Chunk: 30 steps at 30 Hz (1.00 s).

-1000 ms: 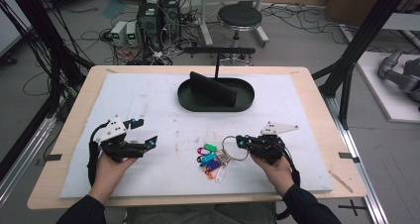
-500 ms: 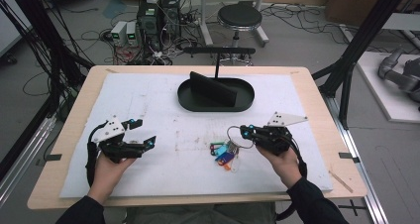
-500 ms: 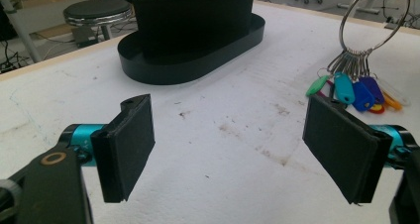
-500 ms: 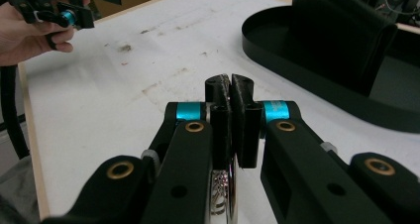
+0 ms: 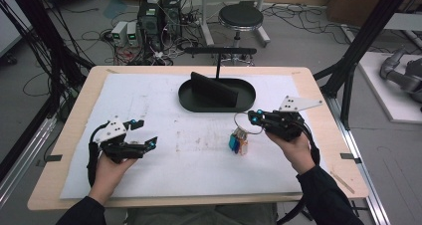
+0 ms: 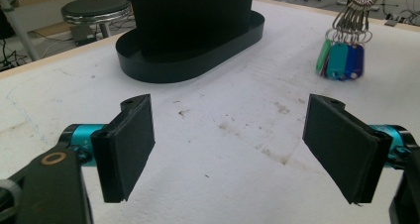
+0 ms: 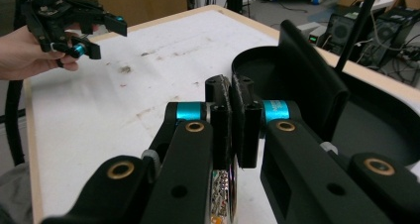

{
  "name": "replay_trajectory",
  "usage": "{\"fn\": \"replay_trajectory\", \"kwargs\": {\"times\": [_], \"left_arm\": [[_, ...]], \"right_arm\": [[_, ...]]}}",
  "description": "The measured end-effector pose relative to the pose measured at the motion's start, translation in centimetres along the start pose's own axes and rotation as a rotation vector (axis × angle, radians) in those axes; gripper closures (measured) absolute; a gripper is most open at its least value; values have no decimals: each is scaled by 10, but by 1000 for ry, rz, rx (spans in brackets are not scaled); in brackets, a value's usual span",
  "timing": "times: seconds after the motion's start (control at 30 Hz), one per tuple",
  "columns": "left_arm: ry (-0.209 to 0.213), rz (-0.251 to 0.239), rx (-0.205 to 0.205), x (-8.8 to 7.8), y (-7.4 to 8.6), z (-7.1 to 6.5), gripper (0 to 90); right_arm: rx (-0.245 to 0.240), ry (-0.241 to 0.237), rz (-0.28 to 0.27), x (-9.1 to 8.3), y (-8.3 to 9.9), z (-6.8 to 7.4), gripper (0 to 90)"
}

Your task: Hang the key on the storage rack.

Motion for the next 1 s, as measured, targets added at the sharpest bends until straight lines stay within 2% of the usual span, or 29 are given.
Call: {"fn": "replay_trajectory", "kwargs": {"times": [0.23,0.43,0.77,1.0], "left_arm": [[-1,0,-2,0,0,1,201],[3,2,-3,1,0,0,201],[-1,2,-5,0,1,2,201],[4,2,-4,1,1,2,201]], "right_arm": [[-13,12,-2,-5,-14,-11,877],[-25,24,-28,-10,-28,-25,877],[-24,102,-50,-14,-51,-54,877],[-16,134,-49,-11,-64,-71,878]]}}
Point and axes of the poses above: each handheld gripper's, and its own axes: x roughly forward along the jaws, y roughly out of its underside, z roughly to its left, the point moved 7 cm from there along x, roughly forward along the jaws, and after that the axes turned 5 degrees about z, right-handed, at the moved point
